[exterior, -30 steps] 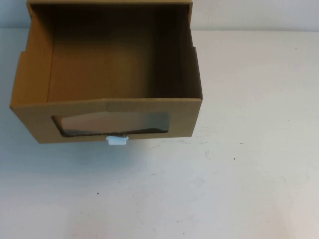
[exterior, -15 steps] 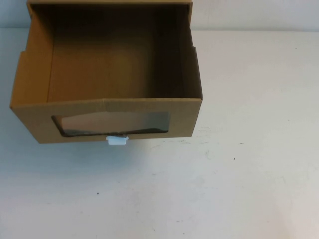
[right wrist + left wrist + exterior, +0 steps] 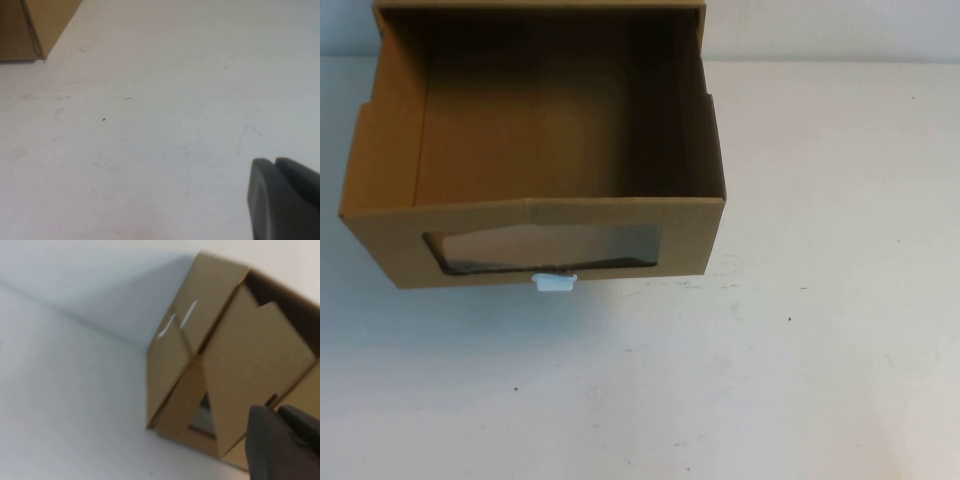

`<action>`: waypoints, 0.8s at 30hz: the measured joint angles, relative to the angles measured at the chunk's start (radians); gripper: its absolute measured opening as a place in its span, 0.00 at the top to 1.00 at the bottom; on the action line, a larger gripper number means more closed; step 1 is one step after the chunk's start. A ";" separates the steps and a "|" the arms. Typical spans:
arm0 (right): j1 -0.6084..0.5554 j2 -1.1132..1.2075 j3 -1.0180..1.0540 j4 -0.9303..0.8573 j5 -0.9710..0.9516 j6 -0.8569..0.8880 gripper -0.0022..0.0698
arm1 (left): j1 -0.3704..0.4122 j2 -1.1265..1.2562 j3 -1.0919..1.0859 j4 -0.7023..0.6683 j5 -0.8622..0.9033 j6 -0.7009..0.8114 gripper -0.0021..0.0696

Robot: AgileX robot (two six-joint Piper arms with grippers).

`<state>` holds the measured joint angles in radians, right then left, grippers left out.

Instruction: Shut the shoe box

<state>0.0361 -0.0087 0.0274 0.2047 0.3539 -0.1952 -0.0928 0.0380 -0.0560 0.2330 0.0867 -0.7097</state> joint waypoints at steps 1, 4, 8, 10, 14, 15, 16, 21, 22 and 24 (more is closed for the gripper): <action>0.000 0.000 0.000 0.000 0.000 0.000 0.99 | 0.000 0.036 -0.042 0.000 0.040 0.002 0.97; 0.000 0.000 0.000 0.000 0.000 0.000 0.99 | 0.000 0.166 -0.192 -0.002 0.164 0.072 0.97; 0.000 0.000 0.000 0.000 0.000 0.000 0.99 | 0.000 0.395 -0.468 -0.061 0.320 0.281 0.97; 0.000 0.000 0.000 0.000 0.000 0.000 0.99 | 0.000 0.532 -0.624 -0.133 0.391 0.422 0.97; 0.000 0.000 0.000 0.000 0.000 0.000 0.99 | 0.000 0.801 -0.918 -0.353 0.546 0.724 0.97; 0.000 0.000 0.000 0.000 0.000 0.000 0.99 | 0.000 0.872 -0.997 -0.412 0.582 0.796 0.97; 0.000 0.000 0.000 0.000 0.000 0.000 0.99 | 0.000 0.928 -1.061 -0.467 0.610 0.860 0.97; 0.000 0.000 0.000 0.000 0.000 0.000 0.99 | 0.000 1.253 -1.436 -0.653 0.747 1.063 0.97; 0.000 0.000 0.000 0.000 0.000 0.000 0.99 | 0.000 1.316 -1.491 -0.666 0.764 1.079 0.97; 0.000 0.000 0.000 0.000 0.000 0.000 0.99 | 0.000 1.436 -1.622 -0.683 0.805 1.100 0.97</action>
<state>0.0361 -0.0087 0.0274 0.2047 0.3539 -0.1952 -0.0928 1.4741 -1.6776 -0.4503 0.8922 0.3906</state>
